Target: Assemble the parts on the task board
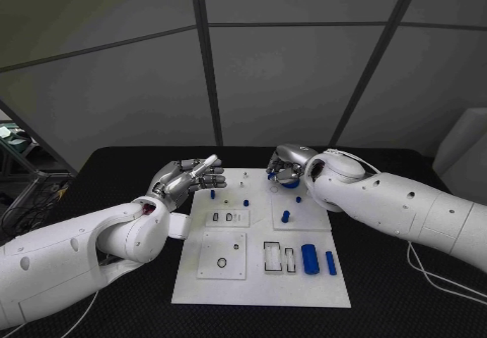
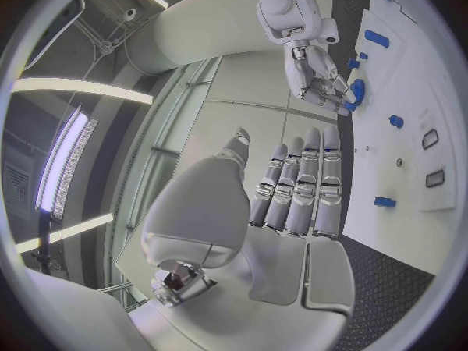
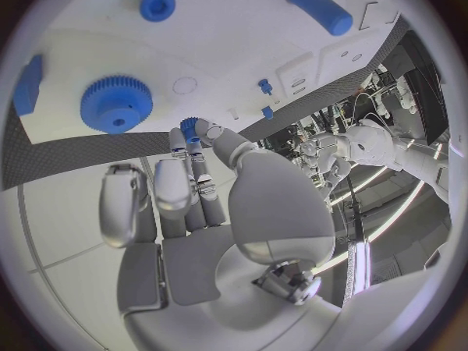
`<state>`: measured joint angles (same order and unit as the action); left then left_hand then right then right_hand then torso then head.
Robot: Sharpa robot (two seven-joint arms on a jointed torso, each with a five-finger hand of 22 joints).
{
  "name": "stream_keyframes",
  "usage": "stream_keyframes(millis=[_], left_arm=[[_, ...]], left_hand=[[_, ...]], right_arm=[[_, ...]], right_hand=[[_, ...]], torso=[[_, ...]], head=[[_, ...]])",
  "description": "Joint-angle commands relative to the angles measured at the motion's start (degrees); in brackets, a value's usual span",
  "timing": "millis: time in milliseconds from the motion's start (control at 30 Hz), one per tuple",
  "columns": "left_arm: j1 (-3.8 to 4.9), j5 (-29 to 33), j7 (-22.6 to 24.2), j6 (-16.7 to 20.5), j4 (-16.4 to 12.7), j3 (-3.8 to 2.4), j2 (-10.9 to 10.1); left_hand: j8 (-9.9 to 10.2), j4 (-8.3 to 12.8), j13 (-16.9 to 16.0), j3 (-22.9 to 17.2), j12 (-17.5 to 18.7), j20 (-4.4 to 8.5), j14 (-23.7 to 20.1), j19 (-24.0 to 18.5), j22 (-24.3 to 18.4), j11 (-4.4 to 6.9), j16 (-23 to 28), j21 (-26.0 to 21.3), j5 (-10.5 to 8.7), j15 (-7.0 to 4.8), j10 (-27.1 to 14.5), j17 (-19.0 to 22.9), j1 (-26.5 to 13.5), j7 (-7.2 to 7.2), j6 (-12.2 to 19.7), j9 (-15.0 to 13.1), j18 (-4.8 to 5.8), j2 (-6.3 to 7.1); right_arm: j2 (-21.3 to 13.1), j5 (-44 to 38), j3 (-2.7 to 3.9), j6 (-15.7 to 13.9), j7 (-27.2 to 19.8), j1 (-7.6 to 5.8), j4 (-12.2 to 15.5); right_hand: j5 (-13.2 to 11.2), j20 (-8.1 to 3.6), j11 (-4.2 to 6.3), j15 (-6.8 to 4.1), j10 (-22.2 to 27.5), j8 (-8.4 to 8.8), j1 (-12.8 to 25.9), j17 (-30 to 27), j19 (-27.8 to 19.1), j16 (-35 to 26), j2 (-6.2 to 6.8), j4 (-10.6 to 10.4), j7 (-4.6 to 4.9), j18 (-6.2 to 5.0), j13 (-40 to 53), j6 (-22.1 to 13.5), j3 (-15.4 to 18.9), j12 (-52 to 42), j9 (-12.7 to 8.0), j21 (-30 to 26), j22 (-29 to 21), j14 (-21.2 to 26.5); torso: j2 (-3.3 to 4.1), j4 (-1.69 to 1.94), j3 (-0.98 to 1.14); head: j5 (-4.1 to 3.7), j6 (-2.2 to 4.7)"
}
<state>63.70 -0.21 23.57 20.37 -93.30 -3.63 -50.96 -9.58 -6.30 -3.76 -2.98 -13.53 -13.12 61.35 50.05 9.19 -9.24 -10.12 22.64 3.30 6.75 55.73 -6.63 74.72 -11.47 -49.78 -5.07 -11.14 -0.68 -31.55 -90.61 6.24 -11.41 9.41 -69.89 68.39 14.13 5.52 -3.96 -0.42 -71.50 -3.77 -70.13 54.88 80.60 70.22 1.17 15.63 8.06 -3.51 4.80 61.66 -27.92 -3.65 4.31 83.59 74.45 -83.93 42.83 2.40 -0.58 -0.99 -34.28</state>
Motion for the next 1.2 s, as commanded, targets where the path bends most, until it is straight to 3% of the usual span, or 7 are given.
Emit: stream_keyframes(millis=[33, 433, 833, 1200], left_arm=[[0.11, -0.4, 0.3, -0.6, -0.1, -0.07, 0.0], [0.2, -0.4, 0.5, -0.6, 0.2, -0.1, 0.1], [0.35, -0.4, 0.5, -0.6, 0.0, -0.16, 0.2], [0.53, -0.4, 0.5, -0.8, -0.1, -0.21, 0.3]], left_hand=[[0.3, 0.0, 0.1, 0.5, 0.3, -0.03, 0.2, 0.6, -0.1, -0.08, 0.4, 0.2, -0.26, 0.32, 0.3, -0.1, -0.5, -0.37, -0.2, 0.1, 0.72, 0.04], [0.3, 0.0, 0.1, 0.6, 0.3, -0.04, 0.2, 0.6, -0.1, -0.09, 0.4, 0.2, -0.27, 0.32, 0.3, -0.1, -0.6, -0.38, -0.2, 0.1, 0.72, 0.09], [0.3, 0.0, 0.1, 0.6, 0.4, -0.04, 0.2, 0.6, -0.1, -0.1, 0.5, 0.2, -0.26, 0.32, 0.3, -0.1, -0.6, -0.38, -0.3, 0.1, 0.72, 0.11], [0.3, 0.0, 0.1, 0.6, 0.4, -0.04, 0.2, 0.6, -0.1, -0.1, 0.5, 0.2, -0.26, 0.32, 0.3, -0.1, -0.6, -0.38, -0.3, 0.1, 0.72, 0.11]], right_arm=[[0.8, -0.1, 0.04, -5.5, -0.6, -0.17, -0.4], [6.3, 0.2, 0.05, -6.7, -2.2, -0.22, -6.1], [10.3, 0.3, 0.05, -6.0, -3.3, -0.23, -9.9], [11.6, -0.5, 0.05, -5.4, -1.8, -0.23, -11.4]], right_hand=[[0.2, -0.01, -0.01, -0.42, -0.6, -0.05, 0.0, 0.1, 0.5, 0.4, 0.02, 0.0, -0.08, 0.38, 0.0, 0.2, -0.3, 0.1, 0.0, 0.3, 0.1, -0.5], [0.4, 0.0, -0.08, -0.41, -0.4, -0.01, 0.1, 0.0, 0.5, 0.4, 0.23, 0.0, -0.05, 0.38, 0.0, 0.2, -0.4, 0.2, 0.0, 0.4, 0.1, -0.4], [0.6, 0.03, -0.19, -0.34, -0.1, 0.09, 0.3, -0.1, 0.4, 0.4, 0.31, 0.0, 0.04, 0.36, -0.1, 0.0, -0.5, 0.2, -0.1, 0.4, 0.0, -0.4], [0.6, 0.09, -0.3, -0.25, 0.4, 0.13, 0.5, -0.3, 0.2, 0.4, 0.35, -0.1, 0.12, 0.29, -0.2, -0.1, -0.6, 0.3, -0.1, 0.2, -0.4, -0.3]], torso=[[0.14, 0.05, -0.03], [0.37, 0.21, -0.11], [1.06, 1.05, -0.52], [1.14, 0.94, -0.46]], head=[[0.04, 0.27], [0.17, 0.4], [-0.11, 0.7], [0.24, 0.76]])
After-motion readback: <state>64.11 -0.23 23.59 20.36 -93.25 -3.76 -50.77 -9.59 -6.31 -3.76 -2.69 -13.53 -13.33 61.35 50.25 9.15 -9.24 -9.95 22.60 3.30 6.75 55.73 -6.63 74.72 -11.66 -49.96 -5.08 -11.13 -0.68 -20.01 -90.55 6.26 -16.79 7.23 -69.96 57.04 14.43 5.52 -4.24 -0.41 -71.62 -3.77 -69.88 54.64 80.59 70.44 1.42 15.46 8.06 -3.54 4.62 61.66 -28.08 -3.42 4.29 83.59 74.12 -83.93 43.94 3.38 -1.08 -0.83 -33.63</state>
